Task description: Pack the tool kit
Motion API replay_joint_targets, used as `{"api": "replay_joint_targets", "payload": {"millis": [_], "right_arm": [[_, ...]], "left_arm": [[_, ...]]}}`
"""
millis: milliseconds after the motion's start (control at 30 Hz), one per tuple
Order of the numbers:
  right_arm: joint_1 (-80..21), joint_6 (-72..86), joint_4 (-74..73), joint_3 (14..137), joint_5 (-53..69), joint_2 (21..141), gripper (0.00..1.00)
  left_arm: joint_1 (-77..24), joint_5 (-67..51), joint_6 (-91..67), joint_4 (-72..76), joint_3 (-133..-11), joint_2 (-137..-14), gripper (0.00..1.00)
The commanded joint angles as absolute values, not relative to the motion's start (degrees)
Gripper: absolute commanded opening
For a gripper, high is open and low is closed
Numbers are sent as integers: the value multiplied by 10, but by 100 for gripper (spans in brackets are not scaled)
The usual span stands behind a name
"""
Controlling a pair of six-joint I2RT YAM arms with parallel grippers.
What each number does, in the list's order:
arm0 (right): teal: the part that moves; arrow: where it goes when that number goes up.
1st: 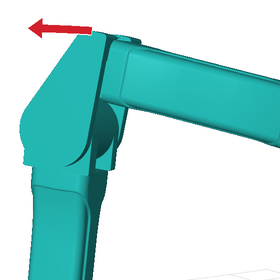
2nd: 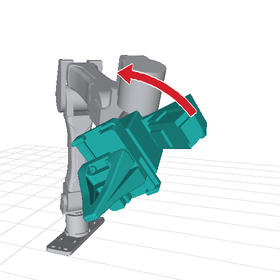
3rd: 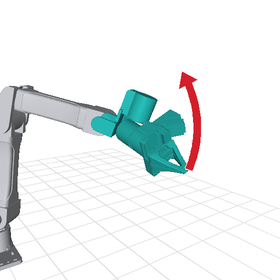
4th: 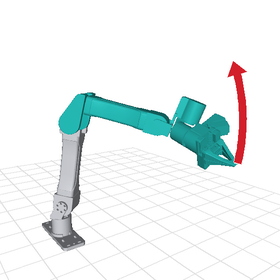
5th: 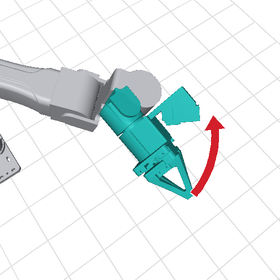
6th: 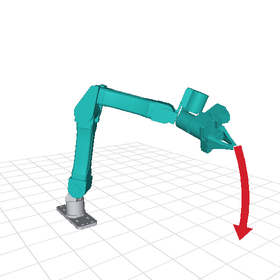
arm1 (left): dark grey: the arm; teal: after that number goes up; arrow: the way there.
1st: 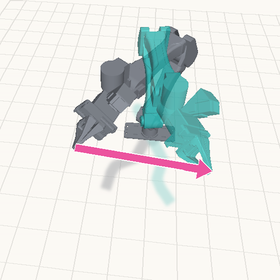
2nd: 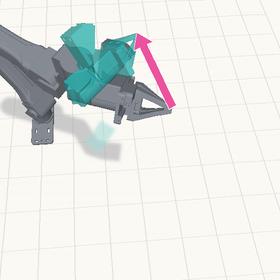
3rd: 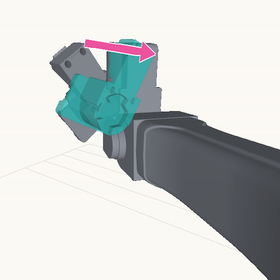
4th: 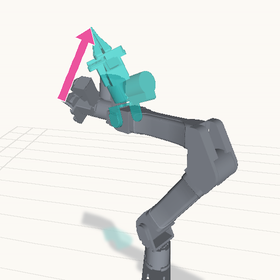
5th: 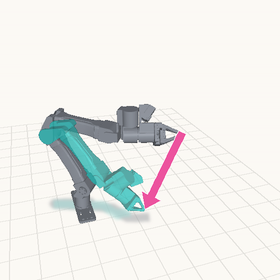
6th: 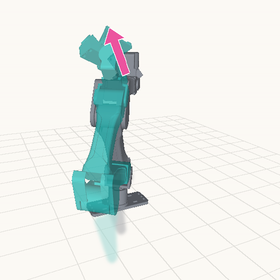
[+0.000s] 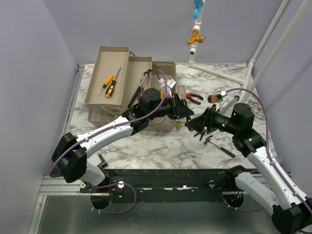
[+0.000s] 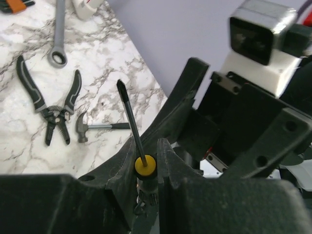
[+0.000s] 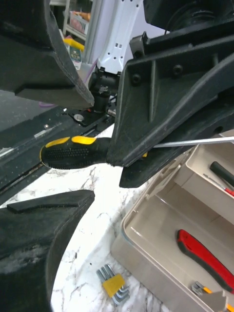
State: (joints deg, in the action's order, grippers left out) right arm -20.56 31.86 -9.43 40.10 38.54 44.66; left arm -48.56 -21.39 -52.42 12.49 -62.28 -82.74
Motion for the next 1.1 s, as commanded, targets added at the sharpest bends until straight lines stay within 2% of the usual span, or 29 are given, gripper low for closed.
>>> {"api": "replay_joint_targets", "payload": {"millis": [0, 200, 333, 533, 667, 767, 1067], "right_arm": [[-208, 322, -78, 389, 350, 425, 81], [-208, 304, -114, 394, 289, 395, 84], [-208, 294, -146, 407, 219, 385, 84], [-208, 287, -166, 415, 170, 396, 84], [-208, 286, -172, 418, 157, 413, 83], [-208, 290, -186, 420, 124, 426, 83], [-208, 295, -207, 410, 96, 468, 82]], "left_arm": [[-487, -178, -466, 48, -652, -810, 0], [-426, -108, -332, -190, -746, -769, 0], [-352, -42, -223, -389, -879, -784, 0], [-281, 198, -67, -575, -1111, -879, 0], [-253, 346, 5, -625, -1202, -961, 0], [-236, 397, 59, -630, -1227, -1018, 0], [-167, 421, 98, -561, -1175, -1074, 0]]}}
